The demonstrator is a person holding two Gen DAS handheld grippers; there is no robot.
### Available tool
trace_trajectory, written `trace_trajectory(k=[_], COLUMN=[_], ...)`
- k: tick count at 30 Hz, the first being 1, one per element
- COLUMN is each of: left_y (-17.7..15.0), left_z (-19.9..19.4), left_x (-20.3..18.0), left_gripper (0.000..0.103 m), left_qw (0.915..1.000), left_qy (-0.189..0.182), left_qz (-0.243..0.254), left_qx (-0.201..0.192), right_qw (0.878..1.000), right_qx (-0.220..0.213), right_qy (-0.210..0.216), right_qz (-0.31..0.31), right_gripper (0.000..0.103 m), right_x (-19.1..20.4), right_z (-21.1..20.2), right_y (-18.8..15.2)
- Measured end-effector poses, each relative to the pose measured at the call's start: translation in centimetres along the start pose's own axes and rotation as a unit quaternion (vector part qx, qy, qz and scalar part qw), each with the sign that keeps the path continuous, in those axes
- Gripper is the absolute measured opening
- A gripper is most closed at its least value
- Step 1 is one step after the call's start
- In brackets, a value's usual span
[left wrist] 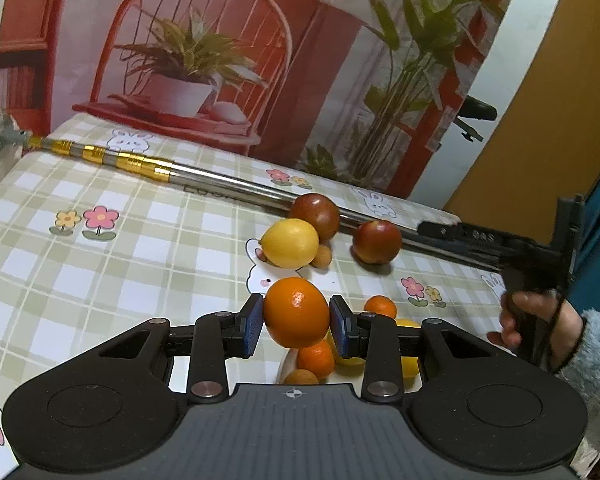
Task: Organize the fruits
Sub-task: 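Grasp the red apple with the right tool while the left tool holds the mandarin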
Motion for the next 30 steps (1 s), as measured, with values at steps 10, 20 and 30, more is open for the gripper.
trace_trajectory(k=[10, 20, 30], left_y=[-0.2, -0.7, -1.3], left_z=[0.4, 0.4, 0.8], left_x=[2.0, 2.0, 1.3], left_gripper=[0.038, 0.038, 0.038], left_qw=[0.9994, 0.9991, 0.9994], left_qy=[0.010, 0.012, 0.003], left_qz=[-0.033, -0.040, -0.034], left_qx=[-0.005, -0.005, 0.004], right_qw=[0.999, 0.998, 0.998], right_qx=[0.040, 0.038, 0.040], right_qy=[-0.021, -0.007, 0.013], right_qz=[-0.028, -0.039, -0.044], right_gripper=[0.055, 0.055, 0.053], right_x=[2.4, 2.1, 1.6], right_z=[6.0, 5.0, 1.7], right_y=[0.3, -0.9, -2.6])
Point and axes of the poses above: each gripper's, at about its wrist camera, not at the fingertips, and z roughly the way its jaws point, x to its left, y to its top, the point moved 3 cm from there along z, roughly the way its jaws point, and after that the axes turned 6 degrees about -y, right-handed, at the moved point
